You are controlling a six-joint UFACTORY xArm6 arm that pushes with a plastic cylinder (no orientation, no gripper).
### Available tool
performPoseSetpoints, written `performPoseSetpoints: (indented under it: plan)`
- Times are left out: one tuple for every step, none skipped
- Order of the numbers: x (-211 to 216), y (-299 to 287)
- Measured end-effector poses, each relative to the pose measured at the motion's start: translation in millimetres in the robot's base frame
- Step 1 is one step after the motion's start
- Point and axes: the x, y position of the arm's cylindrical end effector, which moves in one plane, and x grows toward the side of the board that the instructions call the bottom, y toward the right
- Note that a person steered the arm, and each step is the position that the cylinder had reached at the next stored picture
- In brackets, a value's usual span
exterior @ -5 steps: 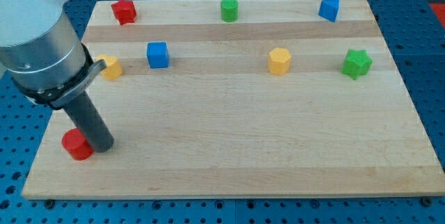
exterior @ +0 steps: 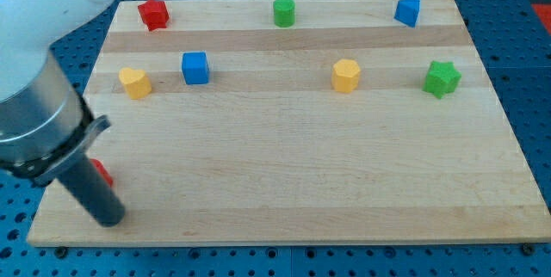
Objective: Point your arm to the left of red circle
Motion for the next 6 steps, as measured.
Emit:
performPoseSetpoints:
  plan:
    - [1.9,-36.6]
    - [-0.8,-72.1]
    - [-15.4,-89.0]
    - [-28.6,-87.7]
    - [-36.9,-84.9]
    - [-42.9,-80.8]
